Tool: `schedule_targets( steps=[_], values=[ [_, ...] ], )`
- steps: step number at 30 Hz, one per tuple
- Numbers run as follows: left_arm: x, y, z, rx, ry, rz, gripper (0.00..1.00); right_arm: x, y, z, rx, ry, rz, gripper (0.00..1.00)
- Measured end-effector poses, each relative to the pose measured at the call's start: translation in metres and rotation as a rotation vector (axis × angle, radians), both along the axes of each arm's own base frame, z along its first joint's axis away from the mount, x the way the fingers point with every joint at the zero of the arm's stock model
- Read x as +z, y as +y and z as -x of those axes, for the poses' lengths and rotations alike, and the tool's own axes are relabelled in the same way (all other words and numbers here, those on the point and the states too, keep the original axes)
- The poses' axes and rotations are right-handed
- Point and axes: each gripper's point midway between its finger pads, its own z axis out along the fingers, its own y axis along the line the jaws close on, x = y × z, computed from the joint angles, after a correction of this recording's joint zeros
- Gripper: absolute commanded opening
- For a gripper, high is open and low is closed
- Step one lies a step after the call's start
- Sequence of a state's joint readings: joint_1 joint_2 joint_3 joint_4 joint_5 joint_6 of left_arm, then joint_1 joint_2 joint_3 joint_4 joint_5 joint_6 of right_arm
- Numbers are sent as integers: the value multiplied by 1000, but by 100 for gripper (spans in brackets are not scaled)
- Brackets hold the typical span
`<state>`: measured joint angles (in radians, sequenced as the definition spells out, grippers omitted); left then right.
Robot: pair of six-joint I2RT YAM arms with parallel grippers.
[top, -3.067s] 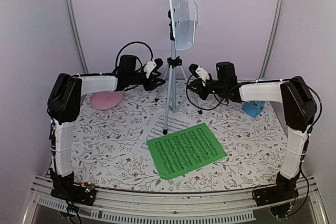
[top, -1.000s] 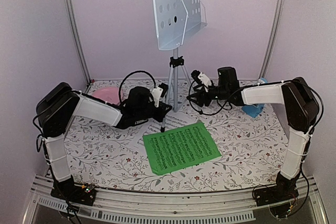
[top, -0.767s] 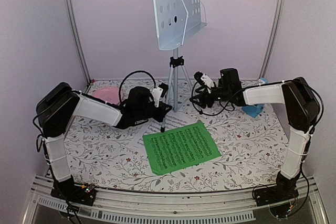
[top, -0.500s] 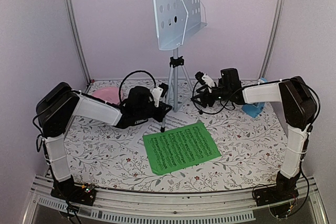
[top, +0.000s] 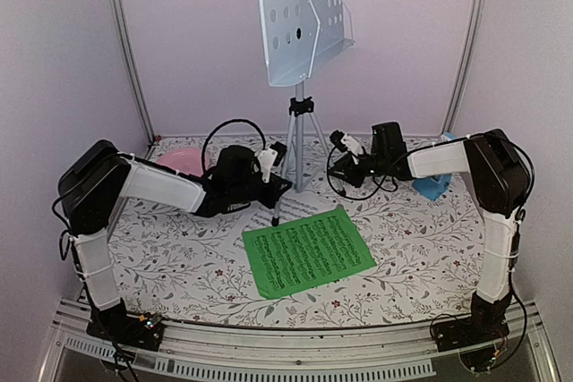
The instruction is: Set up the instrument practice props
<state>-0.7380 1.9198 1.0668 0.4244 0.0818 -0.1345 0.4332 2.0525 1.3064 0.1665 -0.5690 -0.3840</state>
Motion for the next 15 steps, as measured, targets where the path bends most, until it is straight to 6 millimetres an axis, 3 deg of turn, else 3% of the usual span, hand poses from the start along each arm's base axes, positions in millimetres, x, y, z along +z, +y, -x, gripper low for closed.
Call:
schedule_targets(
  steps=[1, 6, 15],
  values=[
    [0, 1, 0, 0, 0, -5, 0, 1, 0, -1, 8, -15, 5, 0],
    [9, 14, -2, 13, -6, -20, 0, 1, 2, 5, 19, -47, 24, 0],
    [6, 45, 16, 1, -9, -68, 0, -1, 2, 34, 19, -20, 38, 0]
  ],
)
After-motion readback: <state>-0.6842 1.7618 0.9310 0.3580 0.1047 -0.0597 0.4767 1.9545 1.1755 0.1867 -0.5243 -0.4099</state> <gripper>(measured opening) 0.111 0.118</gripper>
